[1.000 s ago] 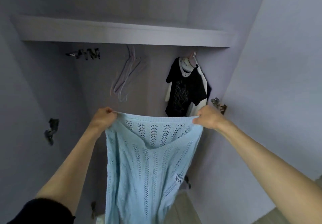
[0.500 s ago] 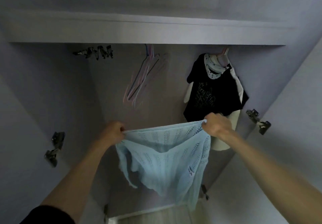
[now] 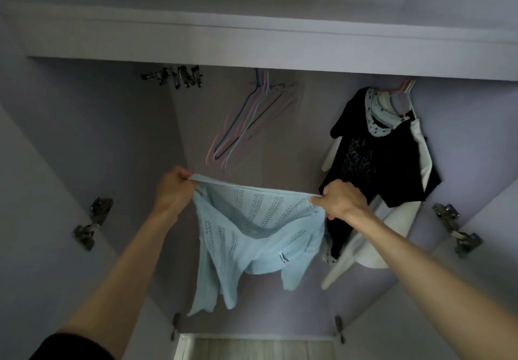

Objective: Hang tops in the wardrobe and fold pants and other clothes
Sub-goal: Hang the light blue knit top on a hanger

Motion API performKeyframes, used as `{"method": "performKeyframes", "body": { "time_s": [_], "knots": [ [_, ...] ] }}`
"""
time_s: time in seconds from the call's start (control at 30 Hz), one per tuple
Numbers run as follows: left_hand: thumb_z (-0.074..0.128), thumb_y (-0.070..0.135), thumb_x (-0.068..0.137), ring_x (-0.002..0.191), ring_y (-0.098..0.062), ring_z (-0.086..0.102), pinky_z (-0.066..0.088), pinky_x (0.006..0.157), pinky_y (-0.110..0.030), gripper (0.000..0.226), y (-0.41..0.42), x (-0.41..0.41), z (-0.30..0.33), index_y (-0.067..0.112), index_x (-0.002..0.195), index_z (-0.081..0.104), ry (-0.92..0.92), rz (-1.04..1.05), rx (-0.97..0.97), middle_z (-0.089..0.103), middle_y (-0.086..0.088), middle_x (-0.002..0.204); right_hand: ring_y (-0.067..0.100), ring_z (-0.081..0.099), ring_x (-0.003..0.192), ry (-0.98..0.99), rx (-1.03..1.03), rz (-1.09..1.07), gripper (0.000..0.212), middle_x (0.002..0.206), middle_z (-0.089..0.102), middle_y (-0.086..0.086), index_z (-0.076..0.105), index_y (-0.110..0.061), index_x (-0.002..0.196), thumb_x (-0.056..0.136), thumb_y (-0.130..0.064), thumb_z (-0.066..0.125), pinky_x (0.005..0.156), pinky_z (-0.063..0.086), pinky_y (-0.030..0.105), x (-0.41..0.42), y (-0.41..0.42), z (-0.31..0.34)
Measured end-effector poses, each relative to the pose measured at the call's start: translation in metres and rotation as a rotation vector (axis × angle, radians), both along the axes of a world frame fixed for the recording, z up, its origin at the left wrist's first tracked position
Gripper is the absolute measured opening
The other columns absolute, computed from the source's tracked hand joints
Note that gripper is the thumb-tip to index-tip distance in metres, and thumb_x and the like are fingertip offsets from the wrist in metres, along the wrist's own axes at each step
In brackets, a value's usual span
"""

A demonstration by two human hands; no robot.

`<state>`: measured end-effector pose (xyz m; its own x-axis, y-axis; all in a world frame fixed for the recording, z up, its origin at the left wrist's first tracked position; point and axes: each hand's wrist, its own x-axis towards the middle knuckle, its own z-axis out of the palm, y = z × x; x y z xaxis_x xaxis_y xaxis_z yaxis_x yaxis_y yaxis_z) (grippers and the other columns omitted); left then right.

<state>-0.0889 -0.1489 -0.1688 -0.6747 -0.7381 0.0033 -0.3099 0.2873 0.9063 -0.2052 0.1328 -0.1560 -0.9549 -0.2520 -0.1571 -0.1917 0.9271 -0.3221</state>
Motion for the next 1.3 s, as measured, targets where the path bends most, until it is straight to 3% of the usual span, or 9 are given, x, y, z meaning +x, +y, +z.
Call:
{"method": "performKeyframes", "body": {
  "time_s": [0.1, 0.23, 0.33, 0.47, 0.63, 0.73, 0.87, 1.17, 1.3],
  "knots": [
    [0.059, 0.007, 0.085, 0.072, -0.019, 0.051, 0.040, 0.065, -0.030, 0.021, -0.002, 0.002, -0.003, 0.018, 0.069, 0.050, -0.031, 0.043, -0.017, 0.054, 0.001, 0.069, 0.016, 0.069, 0.058, -0.034, -0.300, -0.042, 0.037, 0.051, 0.063, -0.005, 0.050, -0.018, 0.060, 0.093, -0.035, 0.055, 0.049, 0.042, 0.022, -0.004, -0.006, -0.005],
    [0.055, 0.005, 0.087, 0.065, -0.015, 0.048, 0.037, 0.056, -0.028, 0.025, -0.010, 0.008, -0.003, 0.020, 0.069, 0.047, -0.019, 0.107, -0.056, 0.051, 0.002, 0.069, 0.026, 0.066, 0.090, 0.192, 0.202, 0.148, 0.016, 0.088, 0.067, 0.005, 0.062, -0.016, 0.087, 0.094, -0.021, 0.048, 0.064, 0.042, 0.026, -0.005, -0.013, -0.011],
    [0.055, 0.002, 0.086, 0.063, -0.013, 0.047, 0.037, 0.054, -0.027, 0.026, -0.013, 0.013, -0.004, 0.019, 0.069, 0.046, 0.004, 0.104, -0.051, 0.051, 0.000, 0.069, 0.025, 0.064, 0.096, 0.144, 0.344, 0.205, 0.026, 0.101, 0.068, 0.006, 0.061, -0.013, 0.106, 0.087, -0.005, 0.046, 0.065, 0.042, 0.028, -0.006, -0.024, -0.018],
    [0.057, 0.001, 0.085, 0.062, -0.013, 0.047, 0.036, 0.053, -0.026, 0.024, -0.021, 0.017, -0.001, 0.016, 0.069, 0.048, 0.007, 0.122, 0.027, 0.052, -0.001, 0.069, 0.013, 0.063, 0.054, -0.172, 0.012, 0.201, 0.020, 0.055, 0.065, -0.002, 0.063, -0.017, 0.085, 0.084, -0.007, 0.046, 0.058, 0.049, 0.021, -0.014, -0.032, -0.024],
    [0.060, 0.003, 0.083, 0.063, -0.015, 0.049, 0.038, 0.055, -0.026, 0.022, -0.026, 0.013, 0.009, 0.017, 0.069, 0.050, 0.017, 0.099, 0.034, 0.053, -0.001, 0.068, 0.012, 0.065, 0.049, -0.445, -0.193, 0.121, 0.020, 0.052, 0.067, 0.001, 0.059, -0.008, 0.091, 0.093, -0.027, 0.054, 0.053, 0.046, 0.019, -0.024, -0.034, -0.029],
    [0.061, 0.006, 0.083, 0.066, -0.015, 0.052, 0.042, 0.060, -0.029, 0.022, -0.024, 0.009, 0.011, 0.019, 0.069, 0.050, 0.015, 0.072, -0.005, 0.055, 0.001, 0.070, 0.011, 0.068, 0.057, -0.188, 0.040, 0.151, 0.040, 0.059, 0.070, -0.001, 0.062, -0.013, 0.080, 0.091, -0.050, 0.051, 0.056, 0.045, 0.019, -0.021, -0.040, -0.035],
    [0.064, 0.011, 0.083, 0.076, -0.021, 0.058, 0.048, 0.074, -0.035, 0.021, -0.030, 0.007, 0.011, 0.023, 0.070, 0.054, -0.019, 0.007, -0.102, 0.060, 0.002, 0.076, 0.021, 0.066, 0.091, 0.274, 0.415, 0.269, 0.022, 0.098, 0.069, 0.002, 0.067, -0.016, 0.100, 0.093, -0.025, 0.049, 0.063, 0.042, 0.026, -0.022, -0.053, -0.037],
    [0.068, 0.015, 0.081, 0.074, -0.021, 0.058, 0.044, 0.068, -0.028, 0.014, -0.036, 0.003, 0.002, 0.021, 0.072, 0.058, -0.132, 0.061, -0.332, 0.062, -0.001, 0.074, 0.030, 0.062, 0.098, 0.097, 0.175, 0.043, 0.023, 0.106, 0.064, 0.011, 0.064, -0.008, 0.102, 0.088, -0.016, 0.048, 0.068, 0.042, 0.028, -0.048, -0.043, -0.019],
    [0.066, 0.012, 0.081, 0.070, -0.020, 0.057, 0.038, 0.060, -0.025, 0.014, -0.033, -0.001, -0.001, 0.020, 0.072, 0.059, -0.106, 0.070, -0.353, 0.060, 0.000, 0.072, 0.027, 0.064, 0.091, -0.080, 0.004, -0.011, 0.019, 0.094, 0.063, 0.011, 0.062, -0.006, 0.092, 0.086, -0.004, 0.044, 0.074, 0.052, 0.031, -0.057, -0.035, -0.026]
  ]
}}
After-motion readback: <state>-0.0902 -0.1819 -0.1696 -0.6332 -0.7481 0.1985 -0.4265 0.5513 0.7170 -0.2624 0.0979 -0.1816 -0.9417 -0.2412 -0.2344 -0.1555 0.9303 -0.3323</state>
